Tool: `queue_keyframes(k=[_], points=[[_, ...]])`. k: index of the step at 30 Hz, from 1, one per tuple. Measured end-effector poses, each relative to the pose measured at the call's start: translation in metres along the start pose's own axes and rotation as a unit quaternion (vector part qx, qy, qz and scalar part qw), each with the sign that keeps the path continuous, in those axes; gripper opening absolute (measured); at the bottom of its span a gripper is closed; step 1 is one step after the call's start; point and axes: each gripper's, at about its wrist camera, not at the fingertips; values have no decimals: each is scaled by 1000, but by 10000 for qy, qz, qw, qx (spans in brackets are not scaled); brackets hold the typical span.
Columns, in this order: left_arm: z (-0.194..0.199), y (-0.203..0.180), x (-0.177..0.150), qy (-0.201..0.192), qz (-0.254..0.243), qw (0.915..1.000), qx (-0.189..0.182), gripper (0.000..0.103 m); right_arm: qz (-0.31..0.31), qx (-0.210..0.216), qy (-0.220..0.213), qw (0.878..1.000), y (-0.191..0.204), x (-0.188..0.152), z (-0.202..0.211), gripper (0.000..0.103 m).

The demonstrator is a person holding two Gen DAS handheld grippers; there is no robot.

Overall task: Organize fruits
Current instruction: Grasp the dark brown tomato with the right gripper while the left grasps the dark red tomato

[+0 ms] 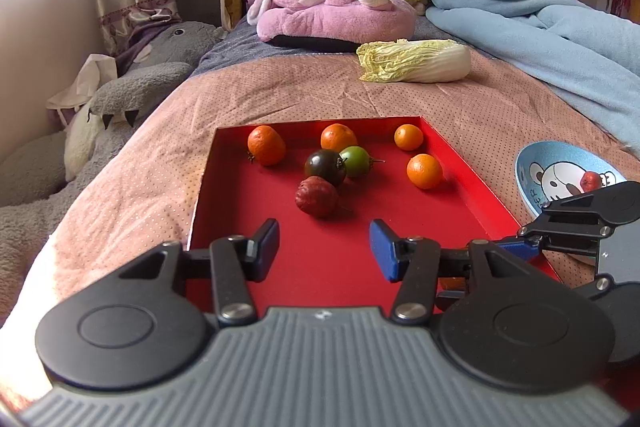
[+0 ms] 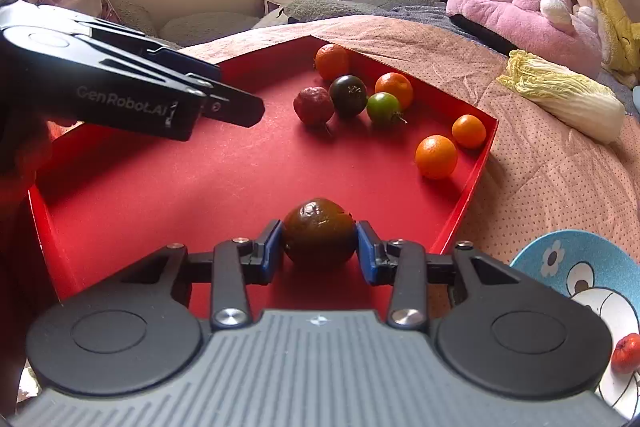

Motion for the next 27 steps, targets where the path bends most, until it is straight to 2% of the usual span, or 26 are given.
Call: queue_keyframes(k=[2, 11, 19, 21, 24, 27], points=[[-10, -3, 5, 113, -14, 9999, 30, 53, -13, 18, 8, 10000, 0, -1, 1, 45], [-58, 13, 29, 492, 538, 9973, 3, 53, -54, 103, -34, 9999, -4, -5, 3, 45], [-83, 7, 32, 622, 448, 9970, 137, 53, -143, 130, -63, 9998, -5, -6, 3, 45], [-88, 8, 30, 697, 509, 9961, 161, 51, -140, 120, -53, 9998, -5, -5, 2, 45], [-88, 11, 26, 679, 537, 9959, 276, 39, -137, 99, -39, 9998, -4, -5, 3, 45], [-85, 14, 26, 701, 604, 9954, 237, 39, -152, 72, -35, 9999, -4, -5, 5, 45]])
Point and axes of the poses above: each gripper's, at about its wrist camera, not at the fingertips, and z roughly against the way its jaws point, y to its left, x to its top, and after that the axes turned 3 degrees about -x, right-handed
